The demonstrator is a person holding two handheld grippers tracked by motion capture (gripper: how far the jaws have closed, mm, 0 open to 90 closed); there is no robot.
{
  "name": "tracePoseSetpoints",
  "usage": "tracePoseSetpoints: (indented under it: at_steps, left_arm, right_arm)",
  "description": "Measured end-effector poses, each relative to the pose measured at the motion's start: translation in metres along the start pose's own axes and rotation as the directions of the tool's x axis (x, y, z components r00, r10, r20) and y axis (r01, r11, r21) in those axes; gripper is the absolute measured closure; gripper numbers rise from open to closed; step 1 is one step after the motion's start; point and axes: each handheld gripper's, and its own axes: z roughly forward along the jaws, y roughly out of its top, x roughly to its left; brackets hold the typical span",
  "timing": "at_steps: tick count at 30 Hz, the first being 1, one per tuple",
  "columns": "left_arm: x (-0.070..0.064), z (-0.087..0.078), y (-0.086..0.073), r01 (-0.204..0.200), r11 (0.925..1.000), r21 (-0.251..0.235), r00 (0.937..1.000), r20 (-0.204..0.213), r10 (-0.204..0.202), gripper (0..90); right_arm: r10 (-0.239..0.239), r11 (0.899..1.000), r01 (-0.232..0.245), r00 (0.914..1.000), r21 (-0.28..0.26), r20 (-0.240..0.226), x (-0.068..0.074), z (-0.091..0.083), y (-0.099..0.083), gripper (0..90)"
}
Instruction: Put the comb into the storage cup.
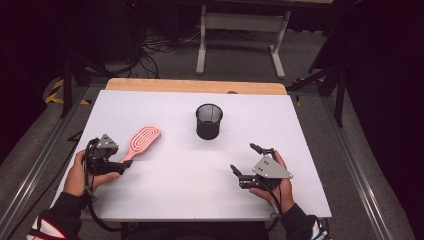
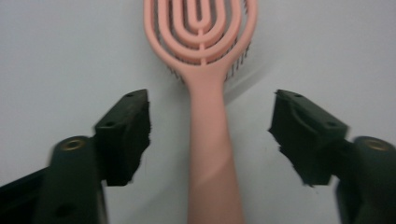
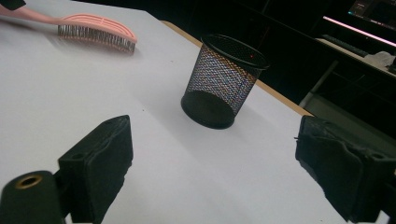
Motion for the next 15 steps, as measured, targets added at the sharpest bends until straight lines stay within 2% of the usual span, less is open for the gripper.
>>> tracePoseSetpoints:
  at_steps: [1,2,4,5,7,9,11,13,15]
  left_arm:
    - [0.002,0.003,0.004,0.027,0.9988,0.041,0.9996,-0.003,-0.027,22.0]
    - [0.004,0.007,0.007,0.036,0.9963,0.078,0.9993,0.006,-0.036,19.5]
    - [0.005,0.012,0.012,0.035,0.9929,0.113,0.9989,0.026,-0.038,17.0]
    - [0.006,0.017,0.016,0.026,0.9884,0.15,0.9991,0.029,-0.031,16.9]
    - [0.007,0.021,0.02,0.027,0.9853,0.168,0.9993,0.021,-0.031,17.1]
    - [0.009,0.025,0.023,0.01,0.9822,0.187,0.9992,0.036,-0.017,23.2]
    - [0.011,0.027,0.025,0.013,0.9807,0.195,0.9988,0.044,-0.023,29.1]
    - [0.013,0.03,0.026,0.006,0.9768,0.214,0.9981,0.059,-0.019,40.2]
    - [0.015,0.033,0.027,0.011,0.9749,0.222,0.9977,0.063,-0.026,42.5]
  right_arm:
    - [0.001,1.0,-0.001,1.0,0.001,0.0,0.0,0.0,0.0,11.9]
    - [0.003,1.0,-0.003,1.0,0.003,-0.002,0.0,0.001,0.0,12.0]
    - [0.004,1.0,-0.004,1.0,0.008,-0.003,0.0,0.001,-0.001,12.1]
    - [0.003,1.0,-0.003,1.0,0.01,-0.003,0.0,0.002,-0.001,12.0]
    - [0.006,1.0,-0.006,1.0,0.012,-0.004,0.0,0.002,-0.001,12.1]
    - [0.005,1.0,-0.005,1.0,0.015,-0.005,0.0,0.003,-0.002,12.1]
    - [0.006,1.0,-0.006,1.0,0.015,-0.006,0.0,0.003,-0.002,12.3]
    - [0.006,1.0,-0.006,1.0,0.015,-0.007,0.0,0.003,-0.002,12.4]
    - [0.006,1.0,-0.006,0.9999,0.017,-0.009,0.0,0.003,-0.002,12.4]
